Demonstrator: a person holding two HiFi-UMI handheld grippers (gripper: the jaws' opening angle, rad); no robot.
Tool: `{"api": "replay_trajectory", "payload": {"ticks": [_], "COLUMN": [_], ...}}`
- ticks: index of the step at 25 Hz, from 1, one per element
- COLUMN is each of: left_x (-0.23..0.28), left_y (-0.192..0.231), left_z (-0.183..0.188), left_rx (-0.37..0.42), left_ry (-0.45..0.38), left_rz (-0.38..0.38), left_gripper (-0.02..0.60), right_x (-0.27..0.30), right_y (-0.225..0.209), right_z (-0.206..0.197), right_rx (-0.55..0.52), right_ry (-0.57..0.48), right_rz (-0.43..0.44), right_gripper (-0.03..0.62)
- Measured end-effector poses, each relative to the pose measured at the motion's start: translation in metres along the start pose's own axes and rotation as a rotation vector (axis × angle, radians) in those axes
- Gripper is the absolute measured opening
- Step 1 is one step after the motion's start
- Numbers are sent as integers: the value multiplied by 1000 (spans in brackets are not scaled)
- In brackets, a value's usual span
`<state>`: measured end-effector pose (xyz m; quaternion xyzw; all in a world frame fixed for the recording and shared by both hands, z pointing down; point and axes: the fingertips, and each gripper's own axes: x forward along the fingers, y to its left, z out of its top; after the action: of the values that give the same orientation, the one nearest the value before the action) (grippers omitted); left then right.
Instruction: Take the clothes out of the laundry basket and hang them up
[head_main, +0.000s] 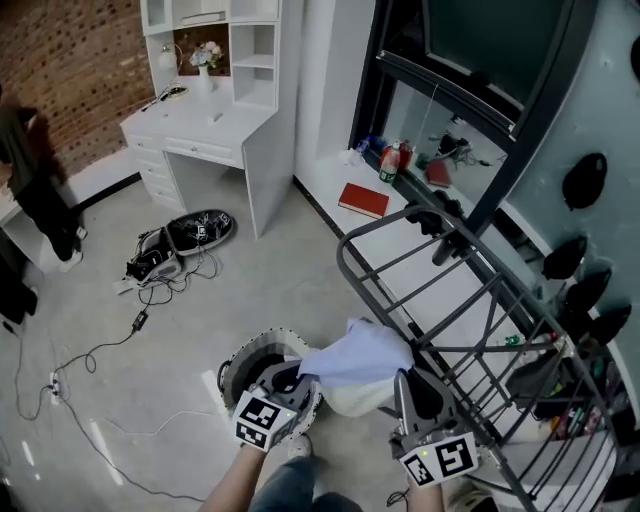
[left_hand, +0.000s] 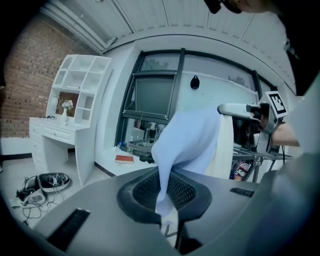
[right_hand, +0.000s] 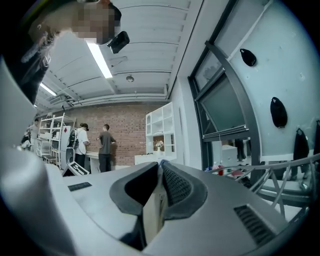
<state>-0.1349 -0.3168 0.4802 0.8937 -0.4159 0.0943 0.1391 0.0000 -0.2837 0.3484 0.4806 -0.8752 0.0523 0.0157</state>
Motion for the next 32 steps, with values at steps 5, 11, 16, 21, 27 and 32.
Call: {"api": "replay_trajectory", "payload": {"ticks": [5,11,16,21,27,32], "left_x": [-22,-42,-60,-62,-56,-45], "left_y": [-16,-80,-143,-224,-334,-431], "left_z": [55,95,91,83,83,73], "left_rx": [68,99,110,148,191,214], "left_ry": [-85,-173,-174,-178,-194,-170], "left_rz": [25,-26,-103,-220,-396,-552], "left_gripper": [32,32,32,32,32,32], "right_x": [-38,-106,-180,-267,-374,-468], "right_y": [-6,-6,6,-2,-18,-31], "right_z": [0,10,21,24,30,31], "right_rx": [1,2,-5,-14,-35,-75], "right_ry": [-10,-61,-96,-129,-160,-149], "right_rz": [-66,-134,-223,-348,-521,-691], "right_gripper": [35,35,35,35,35,35]}}
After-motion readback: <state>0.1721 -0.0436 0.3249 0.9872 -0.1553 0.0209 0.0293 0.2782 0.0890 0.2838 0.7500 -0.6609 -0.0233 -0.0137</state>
